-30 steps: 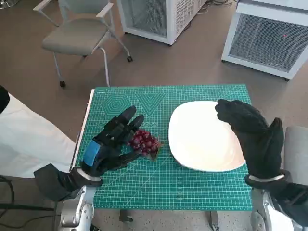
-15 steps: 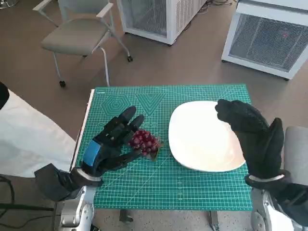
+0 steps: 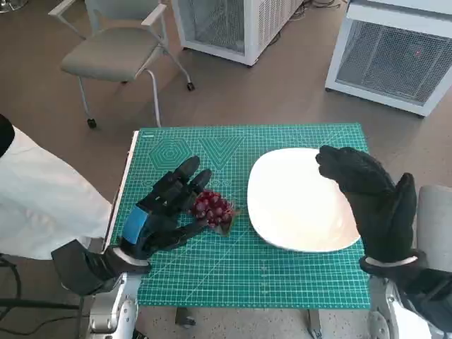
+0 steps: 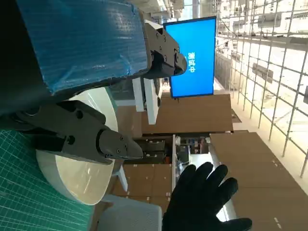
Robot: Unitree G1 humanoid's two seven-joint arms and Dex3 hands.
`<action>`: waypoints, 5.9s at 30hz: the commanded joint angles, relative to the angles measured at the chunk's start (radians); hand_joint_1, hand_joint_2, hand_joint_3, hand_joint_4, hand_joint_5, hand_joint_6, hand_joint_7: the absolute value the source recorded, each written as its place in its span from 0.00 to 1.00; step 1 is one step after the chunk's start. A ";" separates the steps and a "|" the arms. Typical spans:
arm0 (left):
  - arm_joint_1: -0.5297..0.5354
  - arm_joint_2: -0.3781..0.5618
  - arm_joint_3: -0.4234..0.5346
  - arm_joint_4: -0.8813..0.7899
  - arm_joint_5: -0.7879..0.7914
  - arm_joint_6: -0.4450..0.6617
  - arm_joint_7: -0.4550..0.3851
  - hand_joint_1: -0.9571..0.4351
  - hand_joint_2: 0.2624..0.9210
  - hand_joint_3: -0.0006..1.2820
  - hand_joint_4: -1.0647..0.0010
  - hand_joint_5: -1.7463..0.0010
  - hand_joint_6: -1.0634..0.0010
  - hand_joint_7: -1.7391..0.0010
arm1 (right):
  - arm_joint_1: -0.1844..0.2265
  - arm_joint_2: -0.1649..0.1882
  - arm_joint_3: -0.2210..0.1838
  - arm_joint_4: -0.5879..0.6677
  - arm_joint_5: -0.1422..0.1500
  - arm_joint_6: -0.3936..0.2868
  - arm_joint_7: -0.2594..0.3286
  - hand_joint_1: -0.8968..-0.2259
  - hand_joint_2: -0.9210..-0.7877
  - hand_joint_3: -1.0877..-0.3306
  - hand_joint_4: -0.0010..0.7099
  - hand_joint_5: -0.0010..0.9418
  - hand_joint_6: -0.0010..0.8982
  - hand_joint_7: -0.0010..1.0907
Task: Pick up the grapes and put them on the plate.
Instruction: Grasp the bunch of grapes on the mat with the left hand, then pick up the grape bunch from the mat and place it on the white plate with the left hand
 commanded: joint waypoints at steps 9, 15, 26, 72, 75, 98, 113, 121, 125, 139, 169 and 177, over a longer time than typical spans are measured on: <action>0.004 0.008 -0.001 0.001 0.007 -0.001 0.000 0.64 1.00 0.04 0.72 1.00 0.71 1.00 | 0.021 -0.008 -0.006 0.010 -0.002 0.017 0.006 0.68 0.00 0.60 0.61 0.65 0.21 0.86; 0.000 0.016 0.000 -0.006 0.009 0.001 0.001 0.64 1.00 0.04 0.72 1.00 0.71 1.00 | 0.022 -0.008 -0.005 0.007 -0.001 0.017 0.007 0.68 0.00 0.60 0.61 0.65 0.21 0.86; -0.088 0.213 -0.051 0.026 0.427 -0.152 0.136 0.61 0.97 0.02 0.80 1.00 0.77 1.00 | 0.024 -0.008 -0.006 0.009 0.000 0.013 0.009 0.67 0.00 0.60 0.61 0.66 0.21 0.87; -0.356 0.248 -0.484 0.038 1.078 0.513 0.168 0.80 0.86 0.00 0.87 1.00 0.74 1.00 | 0.036 -0.007 -0.014 0.024 -0.025 -0.022 -0.001 0.67 0.00 0.61 0.60 0.67 0.19 0.87; -0.397 0.226 -0.516 0.125 1.095 0.518 0.178 0.79 0.86 0.00 0.88 1.00 0.74 1.00 | 0.036 -0.006 -0.014 0.023 -0.027 -0.022 -0.001 0.67 0.00 0.60 0.60 0.67 0.19 0.87; -0.621 0.107 -0.643 0.664 1.104 0.488 0.237 0.74 0.85 0.00 0.90 1.00 0.73 1.00 | 0.042 -0.011 -0.021 0.017 -0.018 -0.018 0.009 0.67 0.00 0.60 0.60 0.67 0.19 0.87; -0.658 0.096 -0.649 0.780 1.089 0.434 0.291 0.74 0.87 0.00 0.90 1.00 0.73 1.00 | 0.045 -0.011 -0.022 0.020 -0.021 -0.019 0.009 0.67 0.00 0.60 0.60 0.68 0.19 0.87; -0.665 0.089 -0.642 0.801 1.079 0.423 0.312 0.75 0.89 0.01 0.90 1.00 0.71 0.99 | 0.040 -0.010 -0.021 0.024 -0.026 -0.020 0.007 0.67 0.00 0.60 0.59 0.68 0.19 0.87; -0.672 0.078 -0.638 0.841 1.071 0.402 0.345 0.77 0.93 0.02 0.79 0.97 0.66 0.99 | 0.039 -0.010 -0.020 0.028 -0.025 -0.023 0.009 0.67 0.00 0.60 0.59 0.68 0.19 0.87; -0.675 0.065 -0.690 0.947 1.113 0.364 0.472 0.95 0.67 0.56 0.61 0.07 0.39 0.98 | 0.043 -0.017 -0.028 0.027 -0.022 -0.026 0.010 0.68 0.00 0.60 0.59 0.68 0.19 0.87; -0.655 0.126 -0.658 0.809 1.050 0.371 0.369 0.69 0.98 0.10 0.41 0.24 0.41 0.39 | 0.024 -0.012 -0.022 0.044 -0.018 -0.027 0.013 0.68 0.00 0.60 0.59 0.68 0.19 0.87; -0.645 0.142 -0.654 0.754 1.050 0.387 0.344 0.69 1.00 0.09 0.43 0.28 0.43 0.30 | 0.022 -0.012 -0.024 0.048 -0.013 -0.028 0.017 0.67 0.00 0.60 0.59 0.68 0.19 0.87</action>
